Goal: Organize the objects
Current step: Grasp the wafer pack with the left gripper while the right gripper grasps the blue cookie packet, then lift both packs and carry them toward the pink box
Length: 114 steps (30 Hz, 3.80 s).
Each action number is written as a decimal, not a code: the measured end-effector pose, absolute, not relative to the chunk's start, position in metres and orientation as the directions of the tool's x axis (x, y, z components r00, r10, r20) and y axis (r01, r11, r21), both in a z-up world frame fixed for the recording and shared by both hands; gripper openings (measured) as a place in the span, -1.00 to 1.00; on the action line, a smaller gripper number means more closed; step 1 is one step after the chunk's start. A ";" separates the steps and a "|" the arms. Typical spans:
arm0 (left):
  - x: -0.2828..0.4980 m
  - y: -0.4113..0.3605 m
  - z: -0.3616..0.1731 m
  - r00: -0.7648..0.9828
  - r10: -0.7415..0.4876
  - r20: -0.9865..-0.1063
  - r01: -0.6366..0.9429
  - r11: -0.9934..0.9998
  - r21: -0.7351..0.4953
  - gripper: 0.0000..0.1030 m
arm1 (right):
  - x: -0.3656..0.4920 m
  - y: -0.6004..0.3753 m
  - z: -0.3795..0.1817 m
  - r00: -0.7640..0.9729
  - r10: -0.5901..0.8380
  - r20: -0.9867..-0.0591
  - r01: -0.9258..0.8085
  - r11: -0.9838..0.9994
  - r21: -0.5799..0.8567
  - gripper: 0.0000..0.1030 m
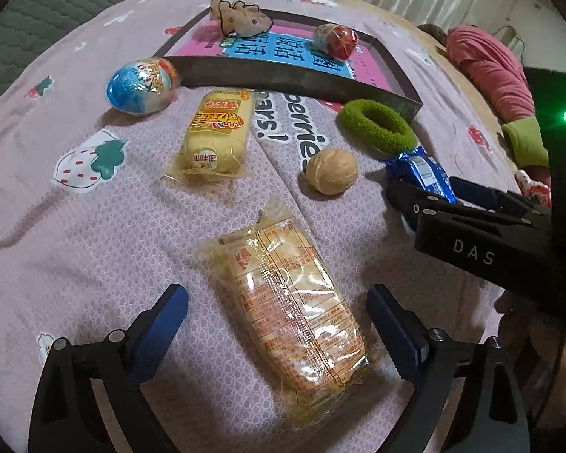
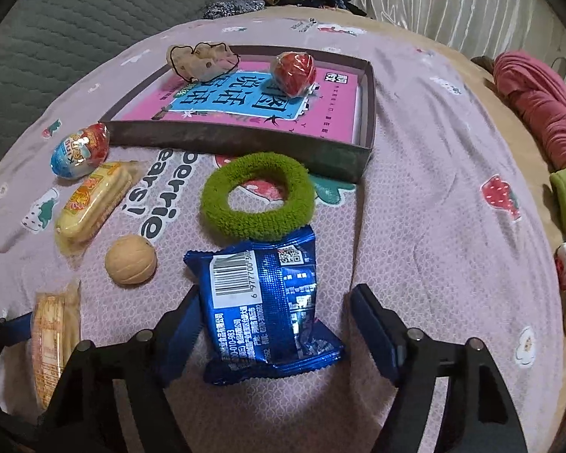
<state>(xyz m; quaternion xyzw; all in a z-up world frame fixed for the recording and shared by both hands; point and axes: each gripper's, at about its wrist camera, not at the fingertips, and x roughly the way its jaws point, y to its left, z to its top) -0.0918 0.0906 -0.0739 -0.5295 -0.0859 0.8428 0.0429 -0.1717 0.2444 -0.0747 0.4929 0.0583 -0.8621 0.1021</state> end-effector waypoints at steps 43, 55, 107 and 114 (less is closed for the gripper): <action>-0.067 0.042 -0.028 -0.554 0.166 -0.816 -0.122 -0.986 -0.117 -0.10 | -0.097 0.222 -0.021 -0.579 -0.219 -0.786 0.166 -0.975 0.149 0.02; -0.050 0.034 -0.007 -0.599 0.164 -0.784 -0.113 -0.986 -0.120 -0.10 | -0.073 0.207 0.000 -0.615 -0.219 -0.758 0.176 -0.975 0.138 0.02; -0.098 0.038 0.098 -0.742 0.134 -0.657 -0.133 -0.990 -0.052 -0.13 | -0.077 0.214 0.108 -0.780 -0.222 -0.585 0.198 -0.974 0.107 0.02; -0.114 0.043 0.117 -0.765 0.125 -0.631 -0.139 -0.990 -0.028 -0.13 | -0.096 0.212 0.126 -0.799 -0.221 -0.559 0.203 -0.975 0.095 0.02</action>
